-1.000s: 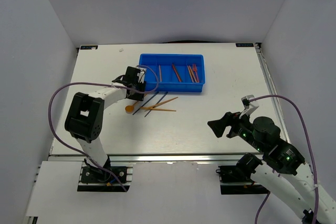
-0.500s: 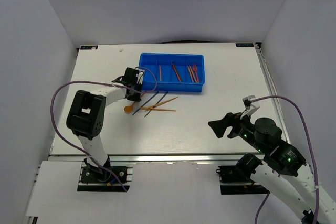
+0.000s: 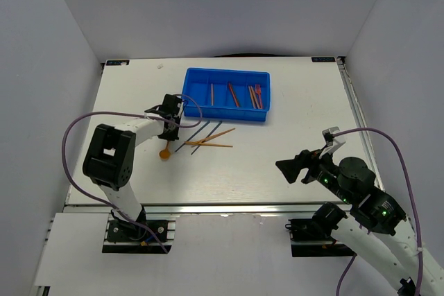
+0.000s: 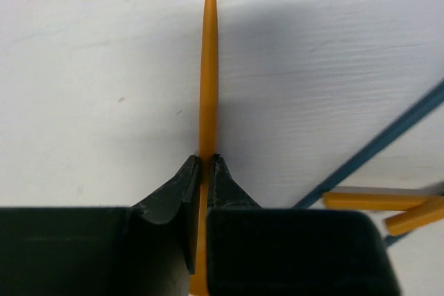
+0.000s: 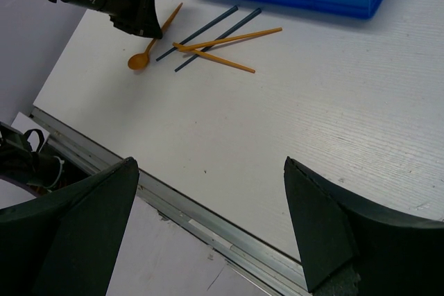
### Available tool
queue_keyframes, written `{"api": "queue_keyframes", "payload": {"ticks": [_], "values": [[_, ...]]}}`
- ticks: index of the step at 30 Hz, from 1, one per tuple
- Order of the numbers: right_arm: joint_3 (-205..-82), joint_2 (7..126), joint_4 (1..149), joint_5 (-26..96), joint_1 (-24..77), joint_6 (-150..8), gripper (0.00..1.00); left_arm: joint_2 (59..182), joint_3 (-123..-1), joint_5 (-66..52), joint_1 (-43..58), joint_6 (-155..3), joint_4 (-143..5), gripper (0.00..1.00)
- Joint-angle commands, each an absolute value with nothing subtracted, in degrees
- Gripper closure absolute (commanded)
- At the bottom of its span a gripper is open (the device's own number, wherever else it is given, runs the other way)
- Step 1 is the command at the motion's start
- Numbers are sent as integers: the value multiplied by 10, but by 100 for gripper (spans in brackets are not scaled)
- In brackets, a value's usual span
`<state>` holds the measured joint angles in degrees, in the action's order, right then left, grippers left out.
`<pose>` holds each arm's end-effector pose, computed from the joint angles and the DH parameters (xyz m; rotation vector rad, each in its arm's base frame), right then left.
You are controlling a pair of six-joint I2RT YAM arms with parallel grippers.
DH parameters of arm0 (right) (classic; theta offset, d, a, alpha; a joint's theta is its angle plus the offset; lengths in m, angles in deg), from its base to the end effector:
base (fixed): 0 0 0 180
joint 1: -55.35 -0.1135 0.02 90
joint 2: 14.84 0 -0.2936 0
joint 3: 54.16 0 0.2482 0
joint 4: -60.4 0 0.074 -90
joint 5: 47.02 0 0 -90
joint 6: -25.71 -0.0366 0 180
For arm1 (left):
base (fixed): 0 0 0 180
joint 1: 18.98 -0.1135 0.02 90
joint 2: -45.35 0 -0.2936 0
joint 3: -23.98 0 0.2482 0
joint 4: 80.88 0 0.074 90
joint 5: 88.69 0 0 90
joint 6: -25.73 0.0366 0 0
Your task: Sort the eating utensils into containers
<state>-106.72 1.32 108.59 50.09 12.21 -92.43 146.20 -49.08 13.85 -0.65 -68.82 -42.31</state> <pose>0.0365 0.0280 0.3200 -0.1482 1.8377 0.7791 0.3241 -0.0990 0.1856 0.2613 2.6778 0.1780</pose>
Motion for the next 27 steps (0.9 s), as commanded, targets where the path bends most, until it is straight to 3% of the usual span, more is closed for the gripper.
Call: {"api": "queue_keyframes", "payload": {"ticks": [1,6,11,16,23,27], "values": [[-1080,12,1057,491,123,-925,11,1447,-473,214,-10,-712,-351,100],[-1073,12,1050,489,123,-929,11,1425,-519,307,-22,-795,-309,100],[-1082,15,1059,497,123,-929,11,1347,-607,265,-22,-872,-321,100],[-1090,14,1066,507,123,-934,11,1304,-651,166,-18,-950,-445,100],[-1089,24,1076,542,123,-952,11,1417,-679,55,13,-1001,-714,100],[-1088,25,1078,555,123,-962,11,1494,-708,78,45,-997,-802,100]]}}
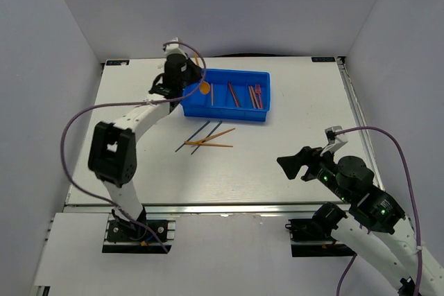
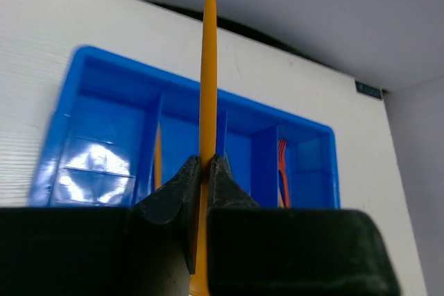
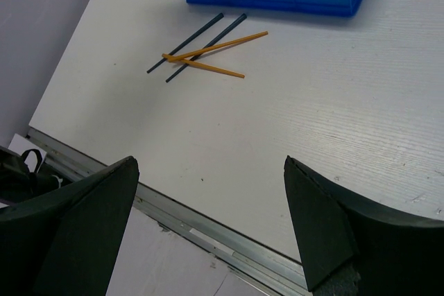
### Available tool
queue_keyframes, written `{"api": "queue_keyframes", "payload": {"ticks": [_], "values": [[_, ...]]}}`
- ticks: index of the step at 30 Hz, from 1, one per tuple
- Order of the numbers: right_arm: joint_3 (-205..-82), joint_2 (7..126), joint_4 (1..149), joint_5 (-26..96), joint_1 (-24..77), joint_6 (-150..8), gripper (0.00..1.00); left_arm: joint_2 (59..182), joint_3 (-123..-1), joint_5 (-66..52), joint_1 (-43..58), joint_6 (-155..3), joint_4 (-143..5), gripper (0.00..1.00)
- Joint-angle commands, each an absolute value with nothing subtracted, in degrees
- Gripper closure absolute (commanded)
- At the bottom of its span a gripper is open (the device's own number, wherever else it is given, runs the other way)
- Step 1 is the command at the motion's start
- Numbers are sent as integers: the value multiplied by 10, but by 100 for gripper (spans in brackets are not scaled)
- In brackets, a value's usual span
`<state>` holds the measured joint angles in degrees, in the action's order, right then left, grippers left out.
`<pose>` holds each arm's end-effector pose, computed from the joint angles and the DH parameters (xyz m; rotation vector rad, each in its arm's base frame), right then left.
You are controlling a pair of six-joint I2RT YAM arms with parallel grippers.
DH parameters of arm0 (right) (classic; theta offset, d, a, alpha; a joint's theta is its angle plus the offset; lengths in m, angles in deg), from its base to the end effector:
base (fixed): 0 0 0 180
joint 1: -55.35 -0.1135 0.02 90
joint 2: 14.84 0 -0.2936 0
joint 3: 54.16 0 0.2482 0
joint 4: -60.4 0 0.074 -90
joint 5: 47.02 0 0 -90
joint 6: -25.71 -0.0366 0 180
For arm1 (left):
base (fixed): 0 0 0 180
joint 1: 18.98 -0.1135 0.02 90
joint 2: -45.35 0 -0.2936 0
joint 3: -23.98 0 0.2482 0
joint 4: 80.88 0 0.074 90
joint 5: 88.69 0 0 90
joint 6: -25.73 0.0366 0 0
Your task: Sort the eating utensils into containers
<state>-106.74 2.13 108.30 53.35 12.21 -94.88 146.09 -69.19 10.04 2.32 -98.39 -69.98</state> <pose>0.0399 0.0283 0.3203 -0.0675 1.8456 0.7565 0.3982 -0.1493 0.3344 -0.3192 1.8957 -0.5132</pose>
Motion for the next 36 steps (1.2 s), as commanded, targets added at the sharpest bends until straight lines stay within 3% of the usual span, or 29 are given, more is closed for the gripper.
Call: {"api": "queue_keyframes", "payload": {"ticks": [1,6,16,36], "values": [[-1089,28,1079,556,123,-964,11,1508,-712,84,54,-996,-814,100],[-1097,40,1087,542,123,-971,11,1584,-735,110,61,-998,-862,100],[-1108,56,1089,548,123,-963,11,1614,-703,101,65,-1006,-911,100],[-1102,61,1081,533,123,-961,11,1564,-609,159,84,-984,-909,100]]}}
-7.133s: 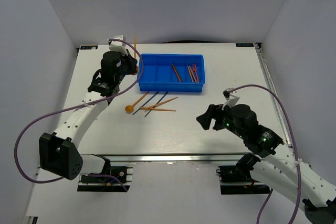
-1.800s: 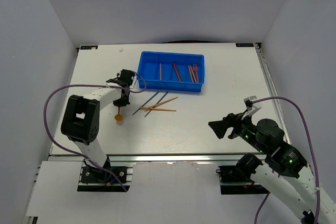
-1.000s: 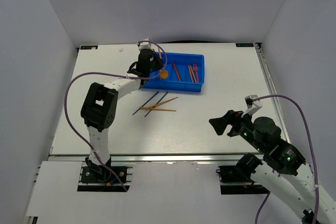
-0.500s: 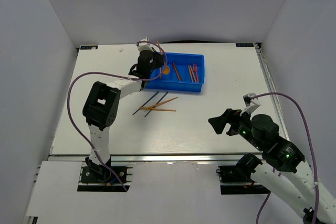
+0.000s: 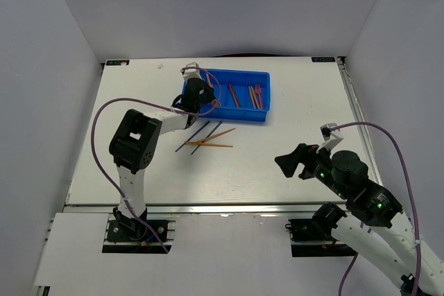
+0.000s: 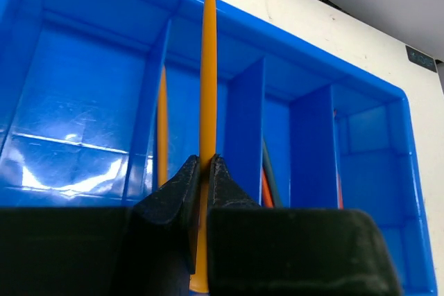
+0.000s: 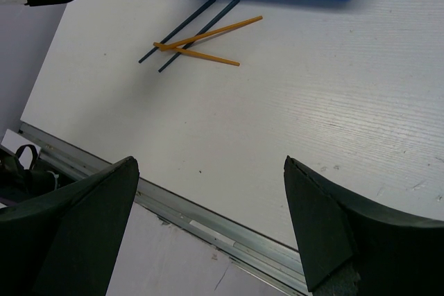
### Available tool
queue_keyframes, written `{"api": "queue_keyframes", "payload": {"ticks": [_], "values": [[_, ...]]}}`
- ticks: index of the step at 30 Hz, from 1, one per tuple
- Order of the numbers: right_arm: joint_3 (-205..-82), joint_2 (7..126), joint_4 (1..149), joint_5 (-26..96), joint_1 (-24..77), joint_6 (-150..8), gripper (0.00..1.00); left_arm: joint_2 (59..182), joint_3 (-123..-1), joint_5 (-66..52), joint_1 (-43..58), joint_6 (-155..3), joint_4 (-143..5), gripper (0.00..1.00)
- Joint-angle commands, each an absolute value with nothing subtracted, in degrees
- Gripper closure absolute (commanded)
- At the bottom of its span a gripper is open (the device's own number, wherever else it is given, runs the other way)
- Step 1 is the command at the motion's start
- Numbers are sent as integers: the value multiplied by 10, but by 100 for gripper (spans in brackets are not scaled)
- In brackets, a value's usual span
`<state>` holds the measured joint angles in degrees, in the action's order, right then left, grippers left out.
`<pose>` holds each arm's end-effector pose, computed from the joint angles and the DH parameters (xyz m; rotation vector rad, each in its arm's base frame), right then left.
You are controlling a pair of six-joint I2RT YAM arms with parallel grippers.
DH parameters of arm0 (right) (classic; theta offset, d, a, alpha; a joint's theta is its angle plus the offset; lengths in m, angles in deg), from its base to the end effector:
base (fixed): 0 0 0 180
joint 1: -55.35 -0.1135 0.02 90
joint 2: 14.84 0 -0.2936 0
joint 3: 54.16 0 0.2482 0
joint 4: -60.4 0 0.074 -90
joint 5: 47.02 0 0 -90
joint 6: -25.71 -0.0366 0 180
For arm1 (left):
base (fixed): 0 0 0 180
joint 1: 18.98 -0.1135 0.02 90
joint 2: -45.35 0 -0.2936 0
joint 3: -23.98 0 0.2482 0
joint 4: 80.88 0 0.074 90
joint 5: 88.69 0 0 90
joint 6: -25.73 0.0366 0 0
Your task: Sort the eating utensils into containers
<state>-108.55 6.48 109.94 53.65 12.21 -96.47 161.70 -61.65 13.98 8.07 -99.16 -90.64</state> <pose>0.0484 0.0360 0.3245 -0.0499 1.9186 0.7324 0.4188 -0.2048 0.2106 -0.2826 1.9404 -0.5059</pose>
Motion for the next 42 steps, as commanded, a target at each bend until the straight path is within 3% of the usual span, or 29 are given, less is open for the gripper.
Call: {"api": "queue_keyframes", "payload": {"ticks": [1,21,23,25,27,38,40,41,42], "values": [[-1101,61,1081,531,123,-962,11,1560,-601,162,84,-984,-909,100],[-1097,51,1091,532,123,-965,11,1574,-633,183,120,-974,-863,97],[-1098,48,1093,533,123,-965,11,1585,-645,180,121,-973,-852,90],[-1099,48,1095,534,123,-965,11,1585,-649,185,123,-973,-849,74],[-1100,48,1096,536,124,-965,11,1585,-650,189,124,-972,-847,66],[-1095,56,1091,547,123,-959,11,1542,-639,197,126,-953,-835,45],[-1090,72,1087,551,123,-955,11,1511,-640,213,129,-942,-801,34],[-1088,81,1081,548,123,-951,10,1499,-644,221,130,-928,-780,13],[-1088,93,1084,548,123,-948,11,1489,-647,224,131,-921,-729,2]]}}
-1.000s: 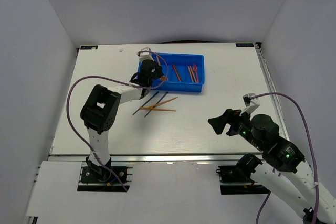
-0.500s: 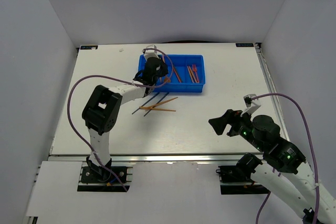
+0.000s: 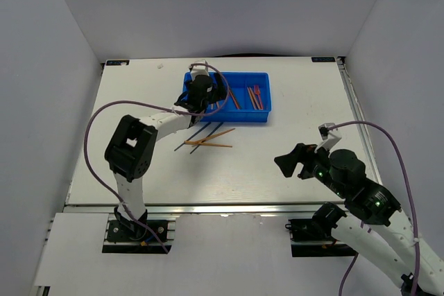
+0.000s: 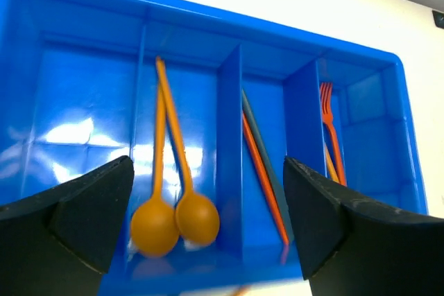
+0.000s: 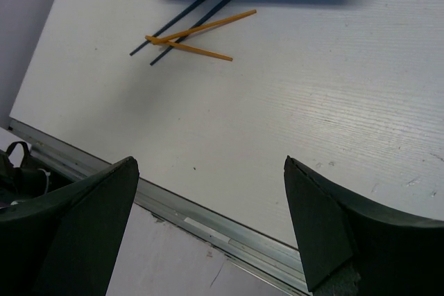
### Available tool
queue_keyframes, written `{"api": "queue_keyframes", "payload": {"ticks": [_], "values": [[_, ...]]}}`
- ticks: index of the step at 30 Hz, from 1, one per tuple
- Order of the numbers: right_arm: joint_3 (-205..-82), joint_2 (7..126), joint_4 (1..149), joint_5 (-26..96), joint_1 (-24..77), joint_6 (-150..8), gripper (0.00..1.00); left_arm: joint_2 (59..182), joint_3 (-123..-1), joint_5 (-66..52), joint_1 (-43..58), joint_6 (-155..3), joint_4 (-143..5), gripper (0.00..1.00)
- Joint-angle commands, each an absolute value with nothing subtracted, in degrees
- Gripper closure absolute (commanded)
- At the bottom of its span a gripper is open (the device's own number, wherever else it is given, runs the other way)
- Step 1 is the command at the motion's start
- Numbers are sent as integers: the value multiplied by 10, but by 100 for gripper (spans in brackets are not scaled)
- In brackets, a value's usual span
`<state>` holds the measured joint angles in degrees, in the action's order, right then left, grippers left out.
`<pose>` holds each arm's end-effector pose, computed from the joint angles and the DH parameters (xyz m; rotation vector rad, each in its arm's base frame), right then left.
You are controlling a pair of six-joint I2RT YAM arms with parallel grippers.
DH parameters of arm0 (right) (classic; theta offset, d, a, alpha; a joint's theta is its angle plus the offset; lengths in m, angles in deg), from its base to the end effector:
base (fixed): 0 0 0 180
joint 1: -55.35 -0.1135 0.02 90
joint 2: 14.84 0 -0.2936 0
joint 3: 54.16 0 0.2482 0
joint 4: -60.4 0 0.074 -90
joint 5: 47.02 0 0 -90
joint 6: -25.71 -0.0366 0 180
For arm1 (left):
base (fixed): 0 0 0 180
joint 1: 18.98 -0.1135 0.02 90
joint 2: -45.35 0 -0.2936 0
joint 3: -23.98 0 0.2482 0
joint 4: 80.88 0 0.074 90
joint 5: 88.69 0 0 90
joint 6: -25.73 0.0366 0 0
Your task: Sort the eating utensils into containers
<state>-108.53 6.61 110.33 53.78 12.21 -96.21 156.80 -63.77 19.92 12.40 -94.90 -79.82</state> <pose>0.0486 0.0362 0.3236 -0.0541 1.9264 0.7223 0.3931 -0.2261 0.2415 -0.1954 1.9889 -0.3761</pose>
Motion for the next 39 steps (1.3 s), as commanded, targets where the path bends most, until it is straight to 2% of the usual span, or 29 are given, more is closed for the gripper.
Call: {"api": "queue_keyframes", "payload": {"ticks": [1,6,10,14,16,19,20,24,29,33,39], "values": [[-1088,119,1085,545,123,-946,11,1467,-652,224,133,-912,-702,2],[-1070,163,1046,523,123,-937,11,1420,-651,228,142,-886,-511,2],[-1055,166,1019,519,123,-934,11,1396,-638,248,180,-837,-430,2],[-1050,176,1013,490,123,-927,11,1382,-621,113,186,-719,-392,3],[-1045,173,1011,480,123,-927,11,1394,-630,91,194,-681,-372,4],[-1034,161,1011,467,123,-932,11,1432,-658,78,194,-605,-323,15],[-1033,157,1015,461,123,-934,11,1440,-661,80,195,-573,-316,23],[-1027,126,1030,458,123,-935,11,1479,-657,97,194,-510,-309,38],[-1018,100,1037,453,123,-936,11,1513,-652,76,195,-489,-340,39],[-1026,95,1048,444,122,-935,11,1535,-663,104,194,-483,-353,42],[-1025,84,1050,444,123,-936,11,1570,-682,93,195,-480,-353,53]]}}
